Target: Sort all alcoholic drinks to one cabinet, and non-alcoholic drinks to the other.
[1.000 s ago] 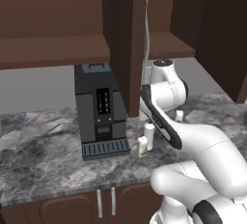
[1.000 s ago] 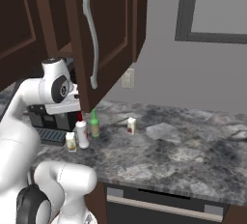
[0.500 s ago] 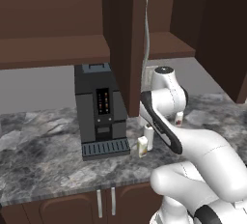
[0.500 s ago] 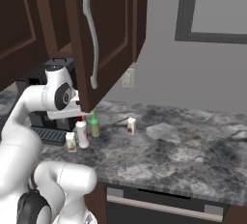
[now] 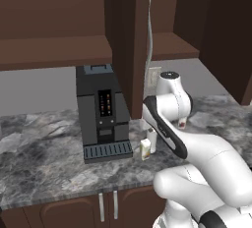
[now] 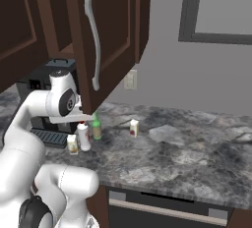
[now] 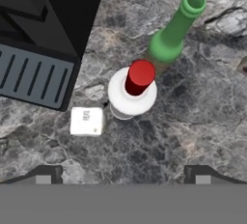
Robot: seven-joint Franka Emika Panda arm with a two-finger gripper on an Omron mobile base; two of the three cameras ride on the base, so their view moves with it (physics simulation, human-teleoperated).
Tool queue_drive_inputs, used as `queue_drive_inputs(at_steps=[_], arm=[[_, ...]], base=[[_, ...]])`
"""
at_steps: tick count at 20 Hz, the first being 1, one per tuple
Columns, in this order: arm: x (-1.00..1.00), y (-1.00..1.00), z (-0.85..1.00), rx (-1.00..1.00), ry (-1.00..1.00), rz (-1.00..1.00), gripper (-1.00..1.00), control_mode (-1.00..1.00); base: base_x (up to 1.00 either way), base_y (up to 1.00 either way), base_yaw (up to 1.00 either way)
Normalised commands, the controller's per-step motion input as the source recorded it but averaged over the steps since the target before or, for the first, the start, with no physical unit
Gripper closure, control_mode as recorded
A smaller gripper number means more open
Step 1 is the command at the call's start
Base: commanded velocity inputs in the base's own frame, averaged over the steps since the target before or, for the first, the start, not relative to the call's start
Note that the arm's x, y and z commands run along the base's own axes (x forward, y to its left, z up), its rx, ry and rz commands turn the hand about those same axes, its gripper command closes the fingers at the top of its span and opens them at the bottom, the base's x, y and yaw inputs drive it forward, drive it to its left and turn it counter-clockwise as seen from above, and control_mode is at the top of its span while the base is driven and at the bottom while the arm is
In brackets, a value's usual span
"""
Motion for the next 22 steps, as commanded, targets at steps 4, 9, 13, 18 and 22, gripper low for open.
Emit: queue_drive_inputs(at_steps=[4,9,13,18,22], arm=[[0.09,0.02,-0.08,0.02,-0.03,0.0,-1.0,-1.0],[0.12,0.03,-0.07,0.02,-0.04,0.0,-1.0,-1.0],[0.15,0.01,-0.1,0.02,-0.06,0.0,-1.0,-1.0],[0.17,0.0,-0.11,0.02,-0.04,0.0,-1.0,-1.0],[0.18,0.0,-0.15,0.0,-0.03,0.0,-1.0,-1.0]], base=[[0.0,0.0,0.0],[0.0,0.0,0.0],[0.0,0.0,0.0],[0.0,0.0,0.0],[0.0,0.0,0.0]])
